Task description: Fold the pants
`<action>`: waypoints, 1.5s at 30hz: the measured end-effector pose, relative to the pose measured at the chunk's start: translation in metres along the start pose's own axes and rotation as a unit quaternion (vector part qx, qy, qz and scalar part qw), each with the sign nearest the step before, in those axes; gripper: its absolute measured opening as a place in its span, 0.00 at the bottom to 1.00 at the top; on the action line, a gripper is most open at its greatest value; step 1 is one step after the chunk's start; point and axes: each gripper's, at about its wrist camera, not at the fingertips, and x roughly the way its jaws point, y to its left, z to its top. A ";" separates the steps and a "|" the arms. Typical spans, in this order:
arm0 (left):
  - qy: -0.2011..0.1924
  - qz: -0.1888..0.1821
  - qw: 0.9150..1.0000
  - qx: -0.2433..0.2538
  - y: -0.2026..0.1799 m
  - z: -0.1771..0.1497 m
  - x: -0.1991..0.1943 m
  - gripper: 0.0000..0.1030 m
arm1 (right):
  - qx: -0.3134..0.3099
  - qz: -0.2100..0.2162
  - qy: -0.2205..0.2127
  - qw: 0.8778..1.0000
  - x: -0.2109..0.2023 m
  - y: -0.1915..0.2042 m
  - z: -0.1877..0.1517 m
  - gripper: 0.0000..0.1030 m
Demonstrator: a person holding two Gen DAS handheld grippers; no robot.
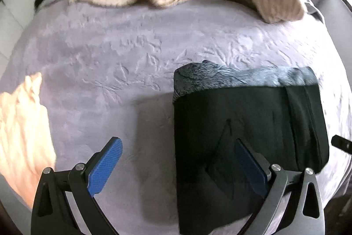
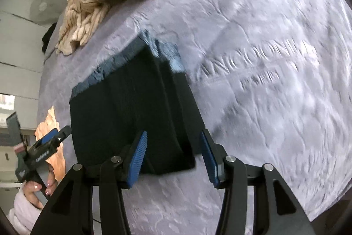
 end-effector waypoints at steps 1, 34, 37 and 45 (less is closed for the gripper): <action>0.024 0.000 1.000 -0.001 0.000 0.002 0.013 0.99 | -0.006 -0.001 -0.001 1.000 0.002 0.004 0.004 0.52; 0.064 -0.036 0.997 0.032 -0.045 -0.018 0.019 0.99 | -0.042 0.047 0.047 0.997 0.029 -0.014 0.018 0.75; 0.071 -0.048 0.996 0.034 -0.051 -0.018 0.025 0.99 | -0.042 0.051 0.054 0.996 0.035 -0.016 0.022 0.76; 0.068 -0.075 0.994 0.032 -0.054 -0.008 0.035 0.99 | -0.049 0.073 0.077 0.993 0.051 -0.019 0.034 0.77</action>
